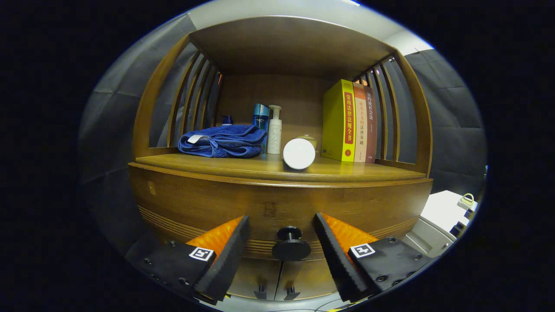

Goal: Pull open the drawer, take out the items inside it, and place them on the countertop above the cabinet.

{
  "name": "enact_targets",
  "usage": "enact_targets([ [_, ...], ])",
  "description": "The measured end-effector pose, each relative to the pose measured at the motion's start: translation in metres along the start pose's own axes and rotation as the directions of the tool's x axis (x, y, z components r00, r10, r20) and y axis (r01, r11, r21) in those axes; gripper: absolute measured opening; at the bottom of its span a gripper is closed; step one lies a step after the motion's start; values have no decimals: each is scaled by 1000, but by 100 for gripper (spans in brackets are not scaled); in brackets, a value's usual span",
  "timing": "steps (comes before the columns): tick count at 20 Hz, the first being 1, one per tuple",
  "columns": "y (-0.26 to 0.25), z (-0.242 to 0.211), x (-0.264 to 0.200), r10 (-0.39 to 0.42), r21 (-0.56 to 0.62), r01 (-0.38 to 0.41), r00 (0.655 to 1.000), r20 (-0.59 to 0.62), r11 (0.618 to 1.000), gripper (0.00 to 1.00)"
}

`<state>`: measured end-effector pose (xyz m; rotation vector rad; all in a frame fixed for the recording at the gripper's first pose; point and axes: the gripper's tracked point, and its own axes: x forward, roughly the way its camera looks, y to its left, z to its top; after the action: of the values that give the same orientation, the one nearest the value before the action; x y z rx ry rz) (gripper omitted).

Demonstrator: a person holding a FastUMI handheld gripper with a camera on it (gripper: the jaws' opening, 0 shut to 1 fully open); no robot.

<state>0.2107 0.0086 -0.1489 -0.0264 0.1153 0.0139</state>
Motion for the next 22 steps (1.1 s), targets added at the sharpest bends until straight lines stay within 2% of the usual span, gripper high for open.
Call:
enact_targets([
  [5, -1, -6, -4, 1, 6, -1, 1000, -16, 1000, 98],
  [7, 2, 9, -18, -1, 20, 1, 1000, 9, 1000, 98],
  [10, 0, 40, -58, -10, 1, 10, 999, 45, 1000, 97],
  [17, 15, 93, -174, 73, 91, -79, 995, 69, 993, 97],
  [19, 10, 106, -197, 90, 93, -96, 993, 71, 991, 97],
  [22, -10, 122, -221, 73, 88, -81, 993, 95, 993, 97],
])
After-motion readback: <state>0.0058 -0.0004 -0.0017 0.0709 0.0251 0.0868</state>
